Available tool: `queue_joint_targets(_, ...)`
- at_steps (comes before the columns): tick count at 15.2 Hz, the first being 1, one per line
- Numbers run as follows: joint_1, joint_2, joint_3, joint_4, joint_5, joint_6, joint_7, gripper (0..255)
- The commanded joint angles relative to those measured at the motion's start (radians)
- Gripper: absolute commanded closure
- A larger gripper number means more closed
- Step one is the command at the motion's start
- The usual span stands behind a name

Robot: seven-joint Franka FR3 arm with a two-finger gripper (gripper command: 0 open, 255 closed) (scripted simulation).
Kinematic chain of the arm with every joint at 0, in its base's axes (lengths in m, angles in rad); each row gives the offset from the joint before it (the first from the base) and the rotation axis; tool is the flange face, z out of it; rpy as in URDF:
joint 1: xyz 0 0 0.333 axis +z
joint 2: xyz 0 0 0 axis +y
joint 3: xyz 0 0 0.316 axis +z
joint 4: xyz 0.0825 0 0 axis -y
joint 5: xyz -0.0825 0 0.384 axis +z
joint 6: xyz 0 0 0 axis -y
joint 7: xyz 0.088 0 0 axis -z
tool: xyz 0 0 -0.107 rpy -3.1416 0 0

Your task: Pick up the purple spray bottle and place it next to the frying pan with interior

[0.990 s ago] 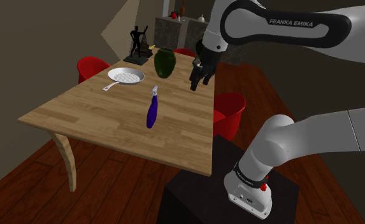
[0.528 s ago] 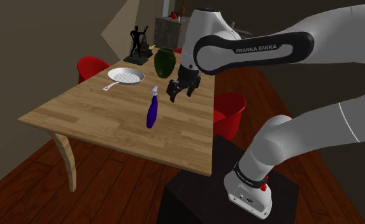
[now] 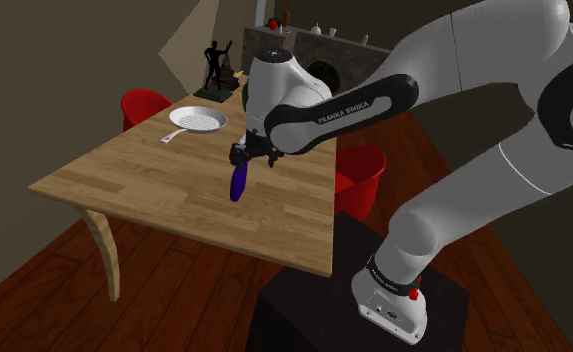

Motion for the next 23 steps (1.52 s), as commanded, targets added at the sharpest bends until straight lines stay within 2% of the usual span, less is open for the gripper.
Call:
queue_joint_targets(1,-0.062,0.099,0.075,0.035,-0.096,0.052,0.161,0)
queue_joint_targets(4,-0.144,0.261,0.161,0.117,-0.297,0.070,0.415,0)
queue_joint_targets(6,-0.161,0.363,0.180,0.176,-0.428,0.054,0.566,0)
queue_joint_targets(14,-0.158,0.469,0.143,0.178,-0.571,0.108,0.660,0)
queue_joint_targets(21,-0.158,0.469,0.143,0.178,-0.571,0.108,0.659,0)
queue_joint_targets(22,-0.158,0.469,0.143,0.178,-0.571,0.108,0.659,255)
queue_joint_targets(23,-0.158,0.469,0.143,0.178,-0.571,0.108,0.659,255)
